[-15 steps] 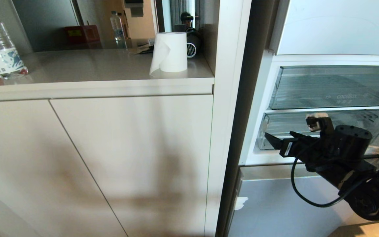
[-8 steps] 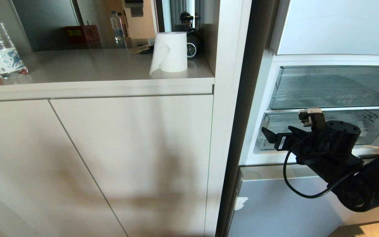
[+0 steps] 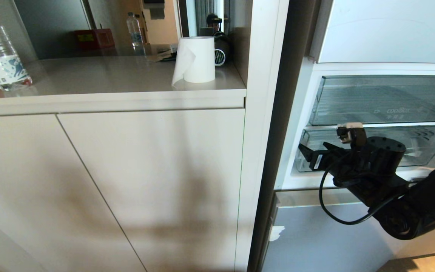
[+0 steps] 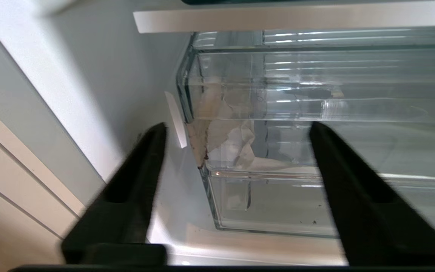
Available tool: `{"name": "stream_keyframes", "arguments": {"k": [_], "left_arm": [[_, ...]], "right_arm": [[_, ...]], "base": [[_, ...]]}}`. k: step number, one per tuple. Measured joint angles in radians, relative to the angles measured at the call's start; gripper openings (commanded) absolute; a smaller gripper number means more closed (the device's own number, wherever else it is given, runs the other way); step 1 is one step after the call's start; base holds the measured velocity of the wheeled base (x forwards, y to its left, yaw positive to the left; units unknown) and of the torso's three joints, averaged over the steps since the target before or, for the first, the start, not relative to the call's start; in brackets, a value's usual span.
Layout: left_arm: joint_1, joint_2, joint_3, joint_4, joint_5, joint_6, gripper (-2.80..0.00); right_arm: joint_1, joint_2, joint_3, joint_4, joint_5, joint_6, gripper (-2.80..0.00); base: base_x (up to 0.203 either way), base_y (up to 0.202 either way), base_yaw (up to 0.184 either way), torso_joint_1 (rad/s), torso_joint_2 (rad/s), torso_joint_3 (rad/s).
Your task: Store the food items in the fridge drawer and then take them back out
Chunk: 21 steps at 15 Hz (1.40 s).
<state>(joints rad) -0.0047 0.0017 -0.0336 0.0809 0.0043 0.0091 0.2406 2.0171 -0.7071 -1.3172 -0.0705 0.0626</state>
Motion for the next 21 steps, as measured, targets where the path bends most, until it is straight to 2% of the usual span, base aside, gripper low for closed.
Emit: {"name": "stream_keyframes", "arguments": {"k": [7, 11, 18, 21], "left_arm": [[0.000, 0.000, 0.000, 0.000, 0.000, 0.000, -2.80], [0.000, 0.000, 0.000, 0.000, 0.000, 0.000, -2.80], [0.000, 0.000, 0.000, 0.000, 0.001, 0.000, -2.80], [0.000, 0.000, 0.000, 0.000, 0.000, 0.000, -2.80]], "right_arm": [[0.047, 0.054, -0.059, -0.002, -0.003, -0.003, -2.80], [0.054, 0.057, -0.044, -0.008, -0.024, 0.000, -2.80], [0.062, -0.069, 0.152, -0.009, -0.032, 0.026, -2.80], [0.084, -0.148, 0.265, -0.009, -0.033, 0.076, -2.80]], "base": [[0.000, 0.000, 0.000, 0.000, 0.00, 0.000], [0.000, 0.000, 0.000, 0.000, 0.00, 0.000], [0.000, 0.000, 0.000, 0.000, 0.00, 0.000], [0.000, 0.000, 0.000, 0.000, 0.00, 0.000]]}}
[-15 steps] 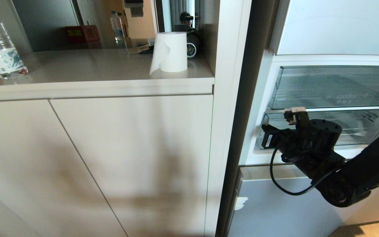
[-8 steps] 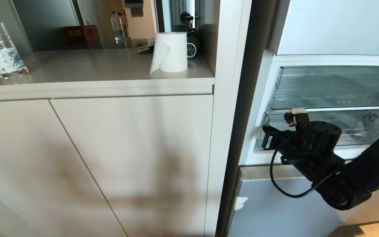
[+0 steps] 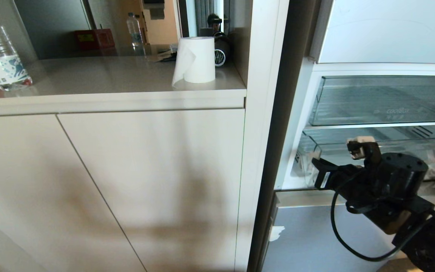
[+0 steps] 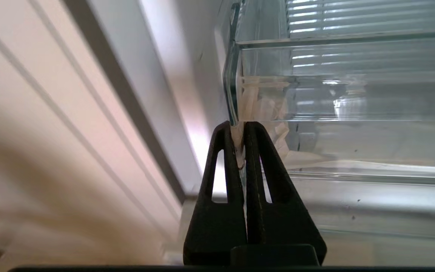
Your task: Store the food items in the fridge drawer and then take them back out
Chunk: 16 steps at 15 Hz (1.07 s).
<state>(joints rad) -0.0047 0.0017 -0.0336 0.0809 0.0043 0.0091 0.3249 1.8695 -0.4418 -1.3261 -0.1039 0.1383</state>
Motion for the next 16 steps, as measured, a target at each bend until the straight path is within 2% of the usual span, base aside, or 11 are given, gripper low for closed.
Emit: {"name": "stream_keyframes", "arguments": {"k": [1, 2, 8, 11, 12, 13, 16], "left_arm": [[0.000, 0.000, 0.000, 0.000, 0.000, 0.000, -2.80], [0.000, 0.000, 0.000, 0.000, 0.000, 0.000, -2.80], [0.000, 0.000, 0.000, 0.000, 0.000, 0.000, -2.80], [0.000, 0.000, 0.000, 0.000, 0.000, 0.000, -2.80], [0.000, 0.000, 0.000, 0.000, 0.000, 0.000, -2.80], [0.000, 0.000, 0.000, 0.000, 0.000, 0.000, -2.80], [0.000, 0.000, 0.000, 0.000, 0.000, 0.000, -2.80]], "right_arm": [[0.010, -0.029, 0.038, 0.001, -0.007, 0.012, -2.80], [0.023, -0.059, 0.075, 0.002, -0.018, 0.022, 0.00], [0.061, -0.230, 0.247, 0.023, -0.085, 0.033, 0.00], [0.060, -0.372, 0.291, 0.096, -0.095, 0.026, 0.00], [0.052, -0.438, 0.281, 0.158, -0.100, 0.021, -0.23], [0.035, -0.504, 0.246, 0.250, -0.100, 0.015, -2.80], [-0.044, -0.646, 0.010, 0.643, -0.070, 0.002, -2.80]], "base": [[0.000, 0.000, 0.000, 0.000, 0.00, 0.000], [0.000, 0.000, 0.000, 0.000, 0.00, 0.000], [0.000, 0.000, 0.000, 0.000, 0.00, 0.000], [0.000, 0.000, 0.000, 0.000, 0.00, 0.000], [0.000, 0.000, 0.000, 0.000, 0.00, 0.000], [0.000, 0.000, 0.000, 0.000, 0.00, 0.000], [0.000, 0.000, 0.000, 0.000, 0.00, 0.000]]}}
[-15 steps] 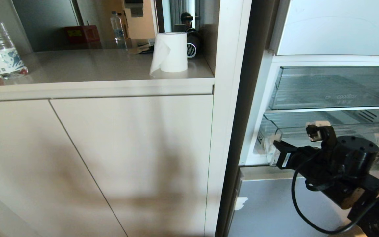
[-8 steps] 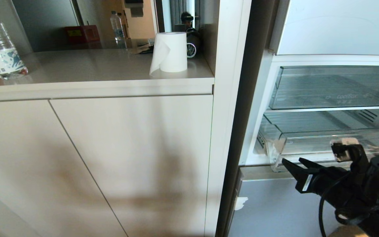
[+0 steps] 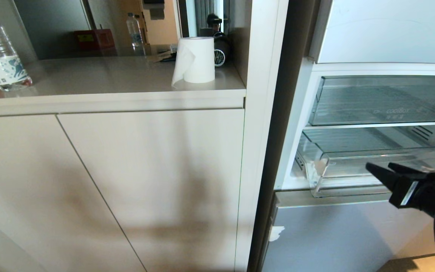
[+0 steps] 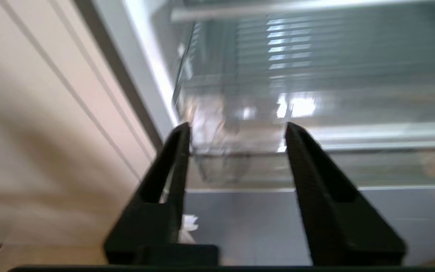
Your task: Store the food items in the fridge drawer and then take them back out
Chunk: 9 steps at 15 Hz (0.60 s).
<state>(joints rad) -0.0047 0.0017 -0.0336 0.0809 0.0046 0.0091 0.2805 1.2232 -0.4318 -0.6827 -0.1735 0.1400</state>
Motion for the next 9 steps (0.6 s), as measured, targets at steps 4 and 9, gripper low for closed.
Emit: {"name": "stream_keyframes", "arguments": {"k": [4, 9], "left_arm": [[0.000, 0.000, 0.000, 0.000, 0.000, 0.000, -2.80], [0.000, 0.000, 0.000, 0.000, 0.000, 0.000, -2.80]], "right_arm": [[-0.127, 0.059, -0.275, 0.392, 0.066, -0.045, -2.80], [-0.197, 0.293, -0.424, 0.357, 0.100, -0.063, -2.80]], "base": [[0.000, 0.000, 0.000, 0.000, 0.00, 0.000], [0.000, 0.000, 0.000, 0.000, 0.00, 0.000]]}}
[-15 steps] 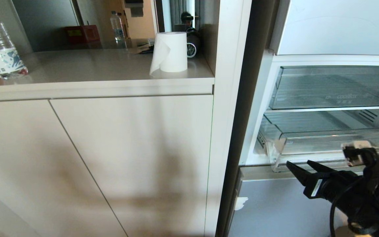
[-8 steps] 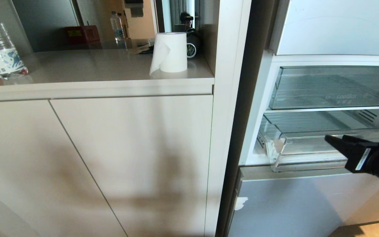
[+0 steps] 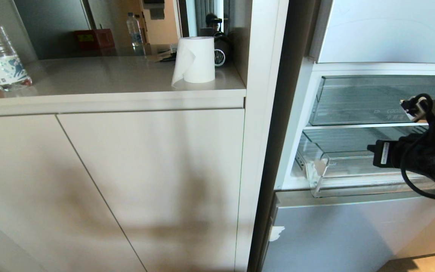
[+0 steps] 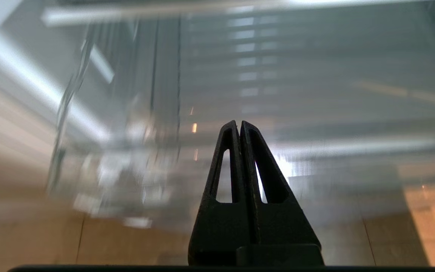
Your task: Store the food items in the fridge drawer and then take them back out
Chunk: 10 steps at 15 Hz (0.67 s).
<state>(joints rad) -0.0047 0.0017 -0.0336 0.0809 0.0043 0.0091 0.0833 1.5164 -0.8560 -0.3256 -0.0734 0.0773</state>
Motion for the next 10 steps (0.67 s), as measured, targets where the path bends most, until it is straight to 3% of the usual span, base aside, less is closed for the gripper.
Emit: {"name": "stream_keyframes", "arguments": {"k": [2, 4, 6, 10], "left_arm": [[0.000, 0.000, 0.000, 0.000, 0.000, 0.000, -2.80], [0.000, 0.000, 0.000, 0.000, 0.000, 0.000, -2.80], [0.000, 0.000, 0.000, 0.000, 0.000, 0.000, -2.80], [0.000, 0.000, 0.000, 0.000, 0.000, 0.000, -2.80]], "right_arm": [[-0.008, 0.072, -0.037, -0.067, 0.000, -0.005, -2.80], [-0.012, 0.117, -0.079, -0.031, -0.001, -0.007, -2.80], [-0.012, 0.133, -0.137, 0.078, -0.002, -0.022, -2.80], [-0.017, 0.096, -0.289, 0.444, -0.003, -0.030, -2.80]], "base": [[0.000, 0.000, 0.000, 0.000, 0.00, 0.000], [0.000, 0.000, 0.000, 0.000, 0.00, 0.000], [0.000, 0.000, 0.000, 0.000, 0.00, 0.000], [0.000, 0.000, 0.000, 0.000, 0.00, 0.000]]}}
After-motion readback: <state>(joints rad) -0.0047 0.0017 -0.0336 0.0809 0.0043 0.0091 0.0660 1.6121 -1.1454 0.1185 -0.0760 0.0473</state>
